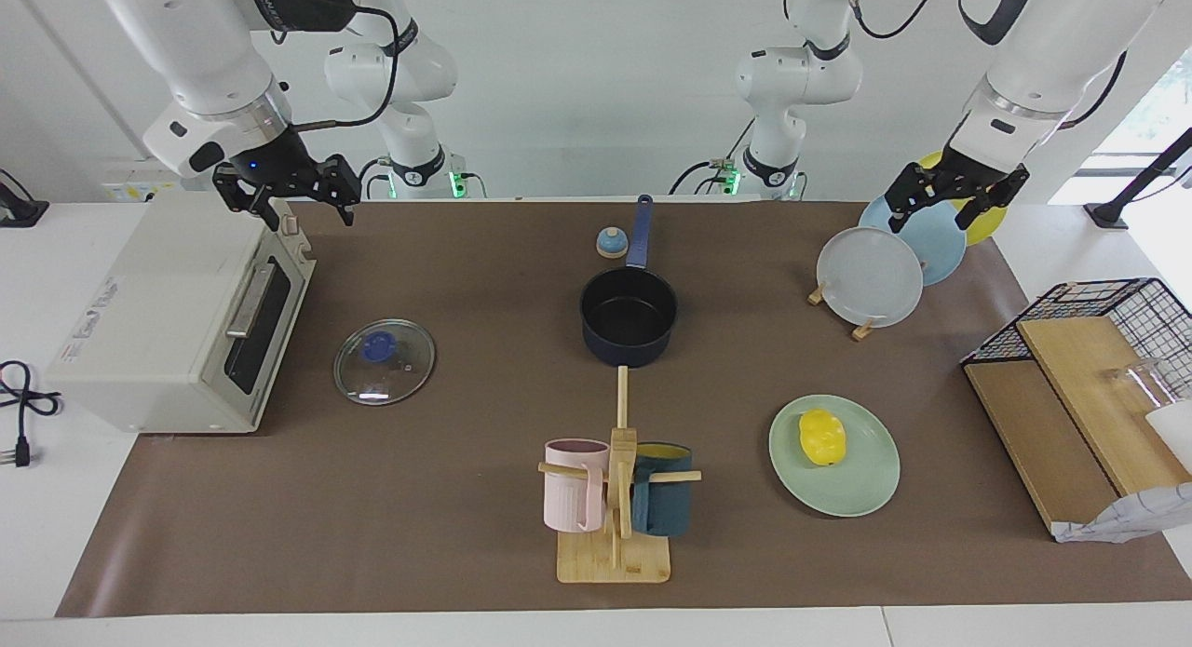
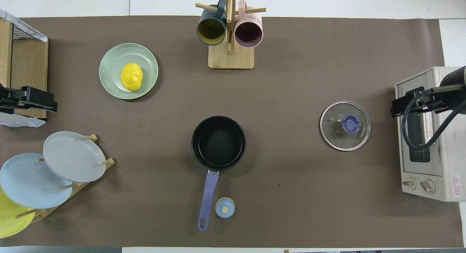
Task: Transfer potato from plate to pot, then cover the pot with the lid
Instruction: 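Move the left gripper toward the potato while the right gripper reaches the lid, then grasp the yellow potato with the left gripper while the right gripper grasps the lid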
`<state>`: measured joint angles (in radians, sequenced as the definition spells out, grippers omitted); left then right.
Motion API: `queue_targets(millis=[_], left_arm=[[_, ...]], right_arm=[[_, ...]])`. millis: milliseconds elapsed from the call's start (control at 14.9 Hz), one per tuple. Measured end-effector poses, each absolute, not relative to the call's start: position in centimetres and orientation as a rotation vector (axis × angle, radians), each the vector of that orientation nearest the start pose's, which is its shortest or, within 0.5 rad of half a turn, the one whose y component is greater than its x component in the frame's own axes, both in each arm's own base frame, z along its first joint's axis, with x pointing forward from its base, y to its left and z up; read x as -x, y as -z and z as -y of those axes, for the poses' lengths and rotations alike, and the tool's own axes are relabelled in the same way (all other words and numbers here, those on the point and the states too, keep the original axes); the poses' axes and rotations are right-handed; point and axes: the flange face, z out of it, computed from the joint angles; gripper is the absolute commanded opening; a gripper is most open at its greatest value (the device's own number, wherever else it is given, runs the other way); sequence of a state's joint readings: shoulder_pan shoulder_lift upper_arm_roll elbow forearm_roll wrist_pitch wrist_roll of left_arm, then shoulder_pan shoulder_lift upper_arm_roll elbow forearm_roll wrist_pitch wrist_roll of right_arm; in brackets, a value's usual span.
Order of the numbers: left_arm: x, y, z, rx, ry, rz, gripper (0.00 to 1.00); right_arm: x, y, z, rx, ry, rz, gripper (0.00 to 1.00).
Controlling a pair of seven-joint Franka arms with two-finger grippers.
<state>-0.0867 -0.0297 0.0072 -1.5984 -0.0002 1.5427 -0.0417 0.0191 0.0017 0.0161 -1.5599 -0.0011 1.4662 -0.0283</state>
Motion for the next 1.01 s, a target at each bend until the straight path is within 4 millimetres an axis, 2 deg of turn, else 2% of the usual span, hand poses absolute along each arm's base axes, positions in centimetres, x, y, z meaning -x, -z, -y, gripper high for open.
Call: queue_targets(millis=[336,538,739,874,1008], left_arm=[[-54.9,-62.6,4.8,3.156,0.055,-0.064,1.00],[-56.8,-60.4,5.8,3.213,0.029,-0.053,1.00],[-62.1,-55.4,7.5,3.228,-0.025,-0.063,1.00],[-66.6,-50.3,9.1,3.231,-0.019,-0.046,1.00],[-70.1,-44.2,10.3,3.233,0.000,0.000,1.00]], right_arm=[[-54.3,-62.0,-1.9,3.135,-0.149,0.100,1.00],[-54.3,-61.9,-2.2,3.129,-0.147,0.107,1.00],[-54.2,-61.2,-4.1,3.100,-0.147,0.161,1.00],[-54.2,-60.4,-6.4,3.089,-0.110,0.235,1.00],[-54.0,-57.3,-8.6,3.085,-0.052,0.298,1.00]])
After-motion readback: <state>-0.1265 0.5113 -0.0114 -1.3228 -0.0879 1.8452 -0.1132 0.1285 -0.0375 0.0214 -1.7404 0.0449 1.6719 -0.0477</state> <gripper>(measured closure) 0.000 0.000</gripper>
